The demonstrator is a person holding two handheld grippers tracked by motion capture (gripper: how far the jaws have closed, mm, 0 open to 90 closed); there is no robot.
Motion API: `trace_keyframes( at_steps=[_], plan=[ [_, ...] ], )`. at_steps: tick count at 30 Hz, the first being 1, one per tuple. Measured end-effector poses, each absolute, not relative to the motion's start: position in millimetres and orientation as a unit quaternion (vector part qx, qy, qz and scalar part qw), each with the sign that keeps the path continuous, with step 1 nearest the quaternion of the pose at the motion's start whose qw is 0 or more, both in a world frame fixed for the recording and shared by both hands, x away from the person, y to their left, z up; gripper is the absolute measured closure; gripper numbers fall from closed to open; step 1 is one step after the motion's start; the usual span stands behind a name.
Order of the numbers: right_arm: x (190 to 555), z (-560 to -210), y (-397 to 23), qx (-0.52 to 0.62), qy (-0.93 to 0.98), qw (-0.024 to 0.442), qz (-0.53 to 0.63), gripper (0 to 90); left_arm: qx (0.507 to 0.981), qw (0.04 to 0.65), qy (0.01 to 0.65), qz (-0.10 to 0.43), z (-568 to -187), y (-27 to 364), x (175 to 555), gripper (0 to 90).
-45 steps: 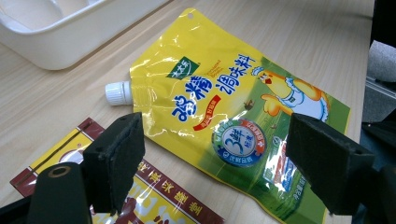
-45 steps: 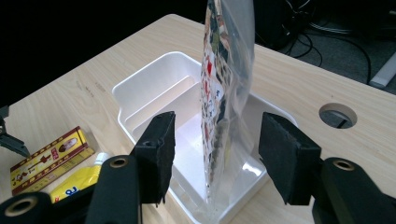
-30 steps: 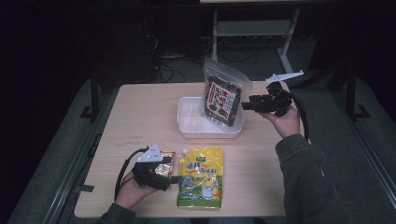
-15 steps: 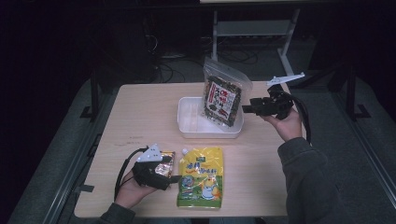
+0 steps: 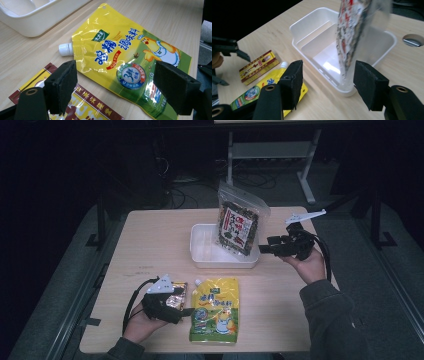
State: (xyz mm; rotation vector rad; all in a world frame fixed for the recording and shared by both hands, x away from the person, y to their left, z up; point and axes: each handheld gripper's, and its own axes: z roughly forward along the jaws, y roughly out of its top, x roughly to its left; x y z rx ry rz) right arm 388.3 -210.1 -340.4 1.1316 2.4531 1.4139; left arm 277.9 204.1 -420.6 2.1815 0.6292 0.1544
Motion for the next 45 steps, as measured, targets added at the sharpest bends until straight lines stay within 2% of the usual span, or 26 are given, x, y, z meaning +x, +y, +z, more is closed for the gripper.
trace_keyframes(
  at_steps=[14, 33, 40, 41, 43, 45],
  plan=[
    [357.6, -370.8, -165.9, 0.328, 0.845, -0.003, 0.422, 37.7, 0.869, 0.423, 0.247, 0.068, -416.6, 201.1, 274.1, 19.1],
    [380.7, -429.6, -128.5, 0.348, 0.871, -0.061, 0.341, 43.3, 0.875, 0.415, 0.242, 0.066, -418.0, 198.3, 275.0, 19.1],
    [387.6, -446.6, -118.8, 0.357, 0.874, -0.091, 0.317, 50.7, 0.874, 0.415, 0.242, 0.065, -418.9, 198.6, 275.4, 19.1],
    [389.4, -450.2, -117.6, 0.357, 0.873, -0.102, 0.316, 55.2, 0.874, 0.416, 0.243, 0.066, -418.5, 198.9, 275.7, 19.1],
    [389.7, -451.4, -117.0, 0.356, 0.873, -0.106, 0.316, 56.8, 0.873, 0.416, 0.244, 0.066, -418.5, 199.2, 275.9, 19.1],
    [391.3, -454.4, -116.6, 0.355, 0.872, -0.122, 0.315, 65.9, 0.873, 0.416, 0.245, 0.065, -419.0, 199.6, 276.2, 19.1]
  ],
)
